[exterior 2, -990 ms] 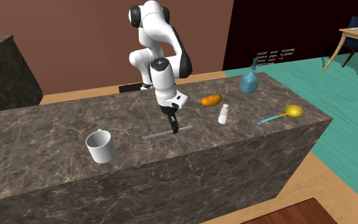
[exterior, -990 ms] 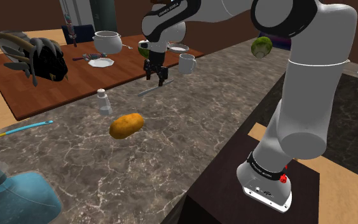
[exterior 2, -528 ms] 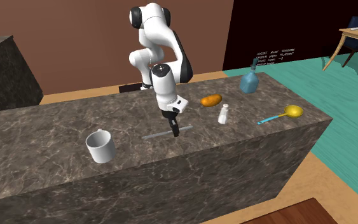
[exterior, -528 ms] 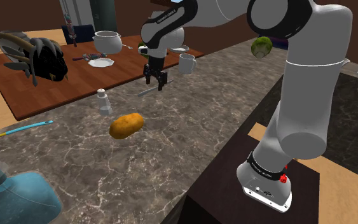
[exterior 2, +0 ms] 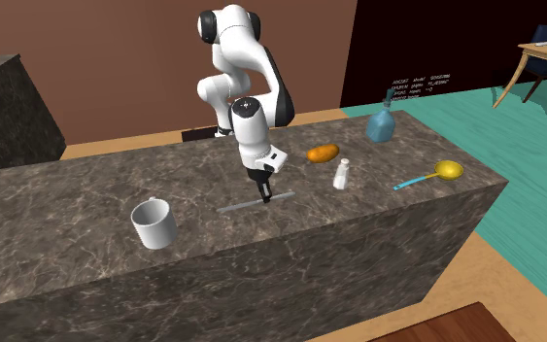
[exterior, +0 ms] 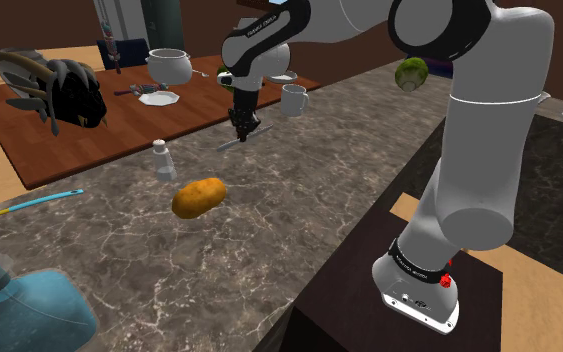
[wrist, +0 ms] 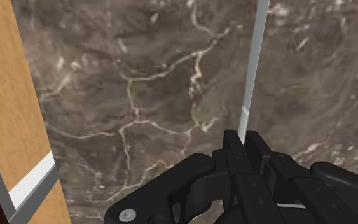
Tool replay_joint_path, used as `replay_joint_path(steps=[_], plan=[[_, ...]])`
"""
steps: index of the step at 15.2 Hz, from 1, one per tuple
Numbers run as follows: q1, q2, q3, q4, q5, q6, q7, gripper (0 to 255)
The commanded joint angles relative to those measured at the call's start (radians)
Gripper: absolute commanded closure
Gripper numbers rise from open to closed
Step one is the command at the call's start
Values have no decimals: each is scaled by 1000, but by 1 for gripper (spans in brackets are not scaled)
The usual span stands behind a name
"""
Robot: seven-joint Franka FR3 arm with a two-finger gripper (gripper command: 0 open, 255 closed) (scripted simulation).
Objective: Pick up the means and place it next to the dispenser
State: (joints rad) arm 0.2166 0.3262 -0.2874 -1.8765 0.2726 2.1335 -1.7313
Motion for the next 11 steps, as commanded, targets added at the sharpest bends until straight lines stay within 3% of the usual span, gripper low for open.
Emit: replay_joint_path(steps=[1, 6, 11], plan=[[0, 0, 0, 0, 0, 0, 0, 255], [0, 0, 0, 0, 0, 0, 0, 255], [3, -31, -6, 26, -17, -55, 17, 255]])
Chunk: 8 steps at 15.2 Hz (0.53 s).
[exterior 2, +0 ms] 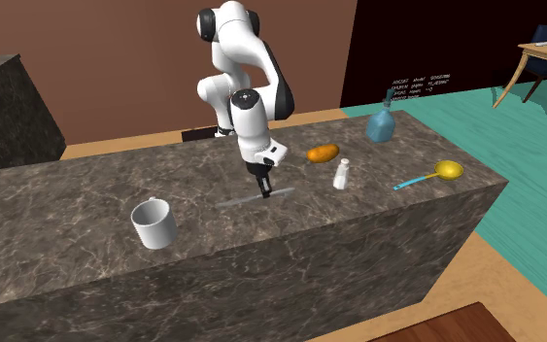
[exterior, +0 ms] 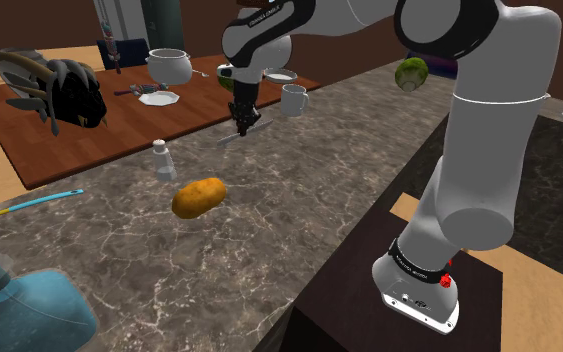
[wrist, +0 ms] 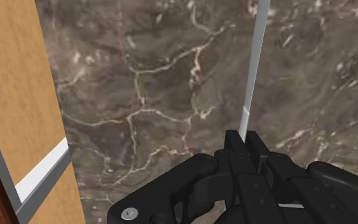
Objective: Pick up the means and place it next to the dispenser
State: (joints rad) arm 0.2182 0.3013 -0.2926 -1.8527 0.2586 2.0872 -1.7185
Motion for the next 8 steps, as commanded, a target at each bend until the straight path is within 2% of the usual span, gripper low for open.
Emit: replay_joint_path(steps=[1, 8], plan=[[2, -12, -2, 8, -6, -20, 7, 255], [4, -48, -7, 57, -26, -100, 28, 255]])
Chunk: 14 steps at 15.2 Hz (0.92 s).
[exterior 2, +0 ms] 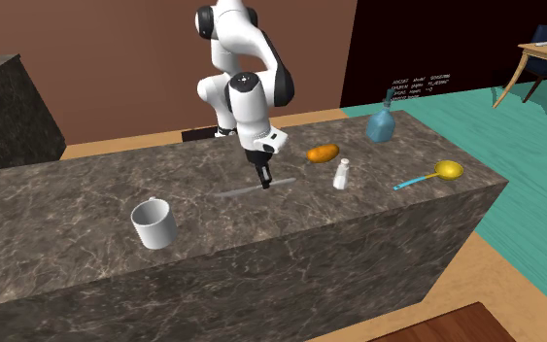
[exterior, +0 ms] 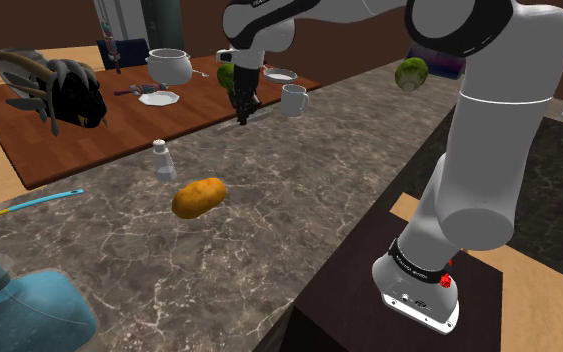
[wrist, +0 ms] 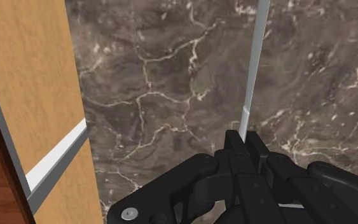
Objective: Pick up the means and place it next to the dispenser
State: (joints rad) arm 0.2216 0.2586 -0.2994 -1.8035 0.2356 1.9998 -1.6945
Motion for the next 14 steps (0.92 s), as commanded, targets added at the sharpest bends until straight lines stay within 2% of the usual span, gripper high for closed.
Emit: replay_joint_path(steps=[1, 14], plan=[[1, -10, -1, 16, -5, -24, 7, 255], [0, -47, -7, 141, -28, -183, 38, 255]])
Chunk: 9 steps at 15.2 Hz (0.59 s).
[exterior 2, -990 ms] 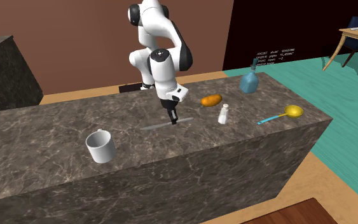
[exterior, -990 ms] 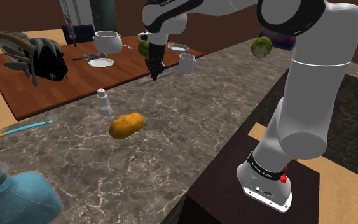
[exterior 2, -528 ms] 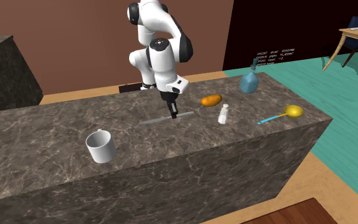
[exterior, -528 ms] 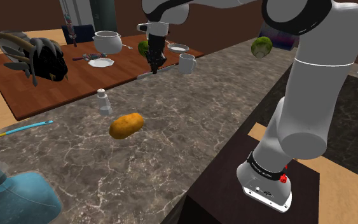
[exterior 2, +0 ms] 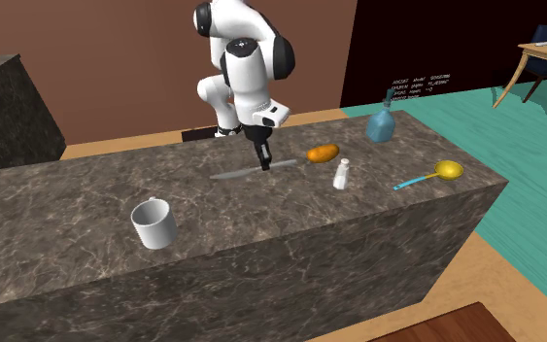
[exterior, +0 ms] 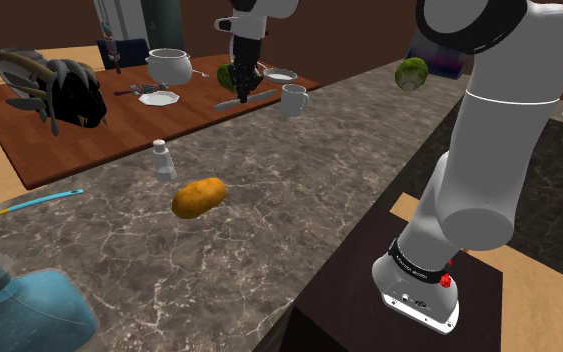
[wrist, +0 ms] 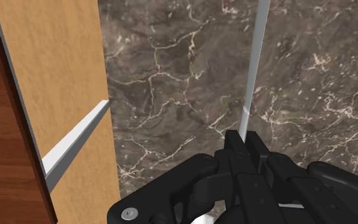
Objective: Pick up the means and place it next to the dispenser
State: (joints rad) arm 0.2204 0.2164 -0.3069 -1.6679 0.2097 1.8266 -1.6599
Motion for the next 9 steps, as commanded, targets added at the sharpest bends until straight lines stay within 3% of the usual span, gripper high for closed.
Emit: replay_joint_path(steps=[1, 9], plan=[[1, -7, 0, 17, -3, -23, 6, 255], [-4, -9, -3, 120, -8, -128, 20, 255]])
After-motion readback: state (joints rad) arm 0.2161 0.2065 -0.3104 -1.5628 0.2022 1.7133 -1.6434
